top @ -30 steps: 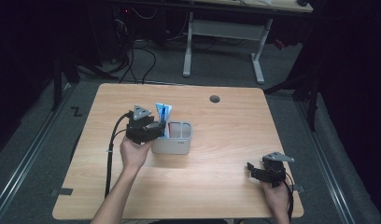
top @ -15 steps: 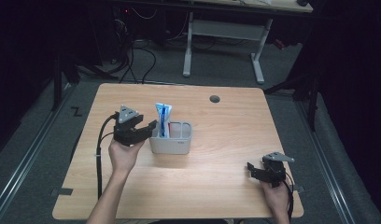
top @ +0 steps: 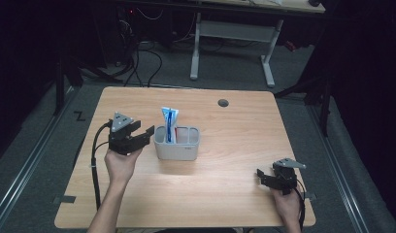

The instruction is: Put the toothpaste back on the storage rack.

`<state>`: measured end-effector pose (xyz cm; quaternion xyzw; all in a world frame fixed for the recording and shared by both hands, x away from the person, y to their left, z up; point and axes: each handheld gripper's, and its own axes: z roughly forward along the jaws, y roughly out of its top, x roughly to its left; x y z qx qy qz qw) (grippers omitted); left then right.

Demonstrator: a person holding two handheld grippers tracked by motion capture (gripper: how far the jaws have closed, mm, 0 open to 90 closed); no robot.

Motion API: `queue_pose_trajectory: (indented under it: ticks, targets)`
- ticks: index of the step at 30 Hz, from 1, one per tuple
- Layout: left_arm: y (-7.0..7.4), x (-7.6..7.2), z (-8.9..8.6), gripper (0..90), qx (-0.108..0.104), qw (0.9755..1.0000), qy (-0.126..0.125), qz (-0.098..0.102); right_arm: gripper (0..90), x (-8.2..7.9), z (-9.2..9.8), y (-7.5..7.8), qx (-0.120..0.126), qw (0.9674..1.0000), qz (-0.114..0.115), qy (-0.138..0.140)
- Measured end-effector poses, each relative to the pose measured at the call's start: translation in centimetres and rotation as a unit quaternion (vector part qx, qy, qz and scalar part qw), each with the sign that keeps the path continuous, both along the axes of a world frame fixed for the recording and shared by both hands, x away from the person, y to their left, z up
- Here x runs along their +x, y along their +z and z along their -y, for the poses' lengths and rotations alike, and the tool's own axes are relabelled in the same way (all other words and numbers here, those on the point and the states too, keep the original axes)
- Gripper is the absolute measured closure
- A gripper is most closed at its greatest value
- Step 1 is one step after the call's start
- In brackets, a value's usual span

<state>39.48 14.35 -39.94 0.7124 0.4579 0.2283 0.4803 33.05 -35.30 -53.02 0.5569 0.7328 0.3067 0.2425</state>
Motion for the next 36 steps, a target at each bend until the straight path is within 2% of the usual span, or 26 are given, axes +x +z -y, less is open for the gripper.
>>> queue_pose_trajectory:
  ticks: [8, 15, 36]
  targets:
    - [-0.1, -0.6, -0.9, 43.9, -0.002, 1.0000, 0.008, 0.001, 27.5, 0.0, 0.0, 0.0, 0.001, 1.0000, 0.000, -0.001]
    - [-0.4, -1.3, -2.0, 43.7, -0.017, 0.9997, 0.016, 0.002, 27.5, 0.0, 0.0, 0.0, 0.001, 1.0000, 0.000, -0.001]
    - [-1.1, -2.5, -3.7, 43.5, -0.019, 0.9992, 0.035, -0.002, 27.5, 0.0, 0.0, 0.0, 0.001, 1.0000, -0.001, -0.001]
